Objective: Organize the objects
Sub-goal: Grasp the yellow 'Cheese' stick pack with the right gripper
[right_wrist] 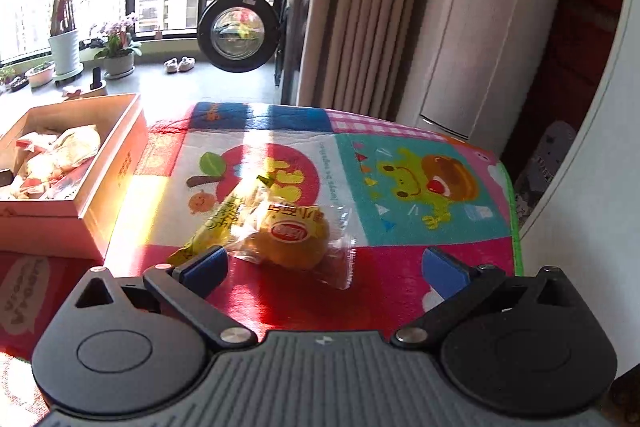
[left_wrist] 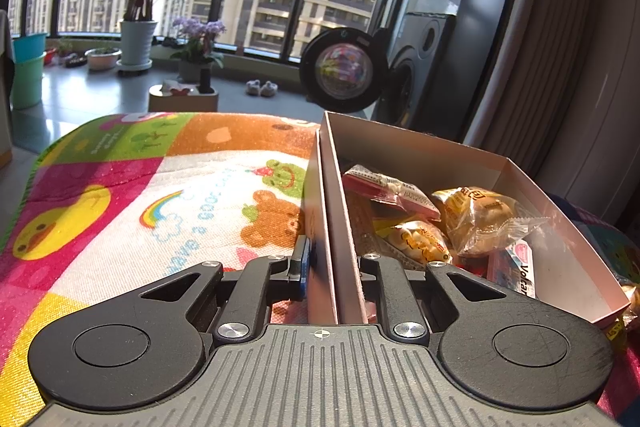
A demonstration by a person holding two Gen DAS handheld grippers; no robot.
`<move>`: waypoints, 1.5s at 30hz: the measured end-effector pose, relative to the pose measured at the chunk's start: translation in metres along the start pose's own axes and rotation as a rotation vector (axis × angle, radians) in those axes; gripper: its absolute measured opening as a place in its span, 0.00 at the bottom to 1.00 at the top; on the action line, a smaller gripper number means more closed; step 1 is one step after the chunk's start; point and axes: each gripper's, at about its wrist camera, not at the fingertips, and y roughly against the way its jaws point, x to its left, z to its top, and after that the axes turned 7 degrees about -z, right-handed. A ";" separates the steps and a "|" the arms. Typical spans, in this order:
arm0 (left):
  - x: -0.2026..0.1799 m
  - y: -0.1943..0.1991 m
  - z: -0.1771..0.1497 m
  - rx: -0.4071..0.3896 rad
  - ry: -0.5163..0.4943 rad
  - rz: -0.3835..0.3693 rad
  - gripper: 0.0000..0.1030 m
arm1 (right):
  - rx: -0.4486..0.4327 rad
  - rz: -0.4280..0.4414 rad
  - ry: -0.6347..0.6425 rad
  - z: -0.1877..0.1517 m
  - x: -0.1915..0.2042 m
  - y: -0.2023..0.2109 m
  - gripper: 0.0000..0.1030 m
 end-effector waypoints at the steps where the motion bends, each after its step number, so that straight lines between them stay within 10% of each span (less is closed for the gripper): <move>1: 0.001 0.000 0.000 0.000 -0.001 0.000 0.16 | 0.004 0.024 0.009 0.002 0.009 -0.002 0.98; 4: 0.001 0.000 0.000 -0.001 -0.001 0.000 0.16 | 0.048 0.121 -0.004 0.008 0.032 -0.012 0.75; 12: 0.003 0.002 0.001 -0.003 -0.002 0.000 0.16 | 0.212 0.126 -0.154 0.048 0.061 -0.082 0.54; 29: 0.003 0.002 0.001 -0.002 0.001 -0.002 0.16 | 0.254 0.154 0.082 0.024 0.073 -0.064 0.44; 38: 0.005 0.003 0.001 -0.006 -0.006 0.004 0.16 | 0.260 0.263 -0.249 0.039 0.047 -0.069 0.67; 45: 0.005 0.003 0.002 -0.005 -0.002 0.000 0.16 | 0.234 0.074 -0.218 0.065 0.090 -0.123 0.55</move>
